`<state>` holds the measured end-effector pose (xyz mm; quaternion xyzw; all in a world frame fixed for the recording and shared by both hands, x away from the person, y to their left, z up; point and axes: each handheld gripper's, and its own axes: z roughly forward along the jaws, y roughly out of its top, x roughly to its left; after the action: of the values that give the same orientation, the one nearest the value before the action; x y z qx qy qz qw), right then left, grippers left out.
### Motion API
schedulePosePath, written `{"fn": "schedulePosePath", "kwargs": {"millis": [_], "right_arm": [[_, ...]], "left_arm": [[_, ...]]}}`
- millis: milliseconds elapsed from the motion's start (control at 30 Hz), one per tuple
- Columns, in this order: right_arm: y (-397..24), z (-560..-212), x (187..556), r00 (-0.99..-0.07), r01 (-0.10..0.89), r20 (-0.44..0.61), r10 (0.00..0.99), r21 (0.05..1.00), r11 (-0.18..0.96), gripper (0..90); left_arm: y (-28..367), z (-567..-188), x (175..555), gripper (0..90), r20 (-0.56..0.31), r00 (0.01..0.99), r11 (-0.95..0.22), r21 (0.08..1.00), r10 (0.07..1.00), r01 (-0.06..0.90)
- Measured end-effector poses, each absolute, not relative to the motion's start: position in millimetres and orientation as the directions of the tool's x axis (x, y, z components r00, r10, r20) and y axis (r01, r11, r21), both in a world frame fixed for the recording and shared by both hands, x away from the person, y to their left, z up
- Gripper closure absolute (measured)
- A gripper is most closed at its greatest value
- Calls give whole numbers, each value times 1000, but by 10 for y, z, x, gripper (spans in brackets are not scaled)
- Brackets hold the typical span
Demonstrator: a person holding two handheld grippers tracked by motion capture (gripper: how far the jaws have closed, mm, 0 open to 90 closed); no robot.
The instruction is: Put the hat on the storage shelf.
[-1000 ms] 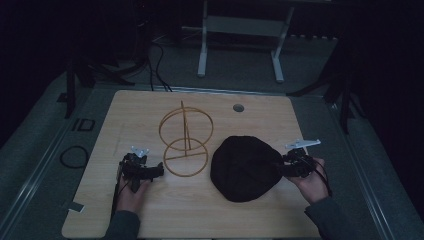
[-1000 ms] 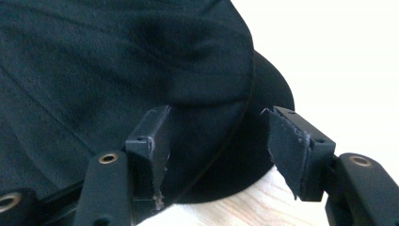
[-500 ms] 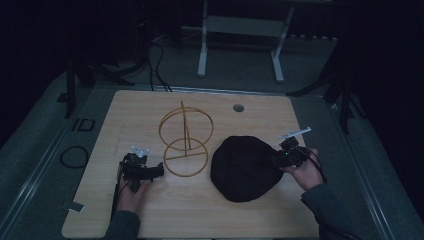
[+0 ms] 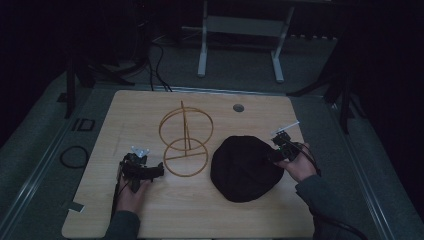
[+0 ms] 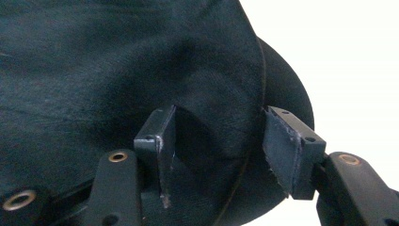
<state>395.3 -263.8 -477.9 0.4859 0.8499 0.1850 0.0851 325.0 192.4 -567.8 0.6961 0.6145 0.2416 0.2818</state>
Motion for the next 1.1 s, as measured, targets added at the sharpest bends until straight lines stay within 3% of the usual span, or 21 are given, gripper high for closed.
{"fn": "schedulePosePath", "kwargs": {"millis": [67, 367, 567, 1100], "right_arm": [[-2607, -4798, 3979, -512, 804, 42, 858, 375, 461, 543], [-2540, -4864, 4081, -475, 844, 24, 880, 295, 448, 622], [-2499, -4860, 4133, -473, 851, -13, 881, 253, 460, 735], [-2594, -4806, 4273, -450, 880, 35, 893, 191, 436, 783]], "left_arm": [[1924, -5678, 3250, 12, -10, 128, -86, 689, 992, 719], [1924, -5678, 3250, 12, -10, 128, -86, 689, 992, 720], [1924, -5678, 3250, 12, -10, 128, -86, 689, 992, 719], [1925, -5678, 3250, 12, -10, 128, -86, 689, 992, 719]]}}
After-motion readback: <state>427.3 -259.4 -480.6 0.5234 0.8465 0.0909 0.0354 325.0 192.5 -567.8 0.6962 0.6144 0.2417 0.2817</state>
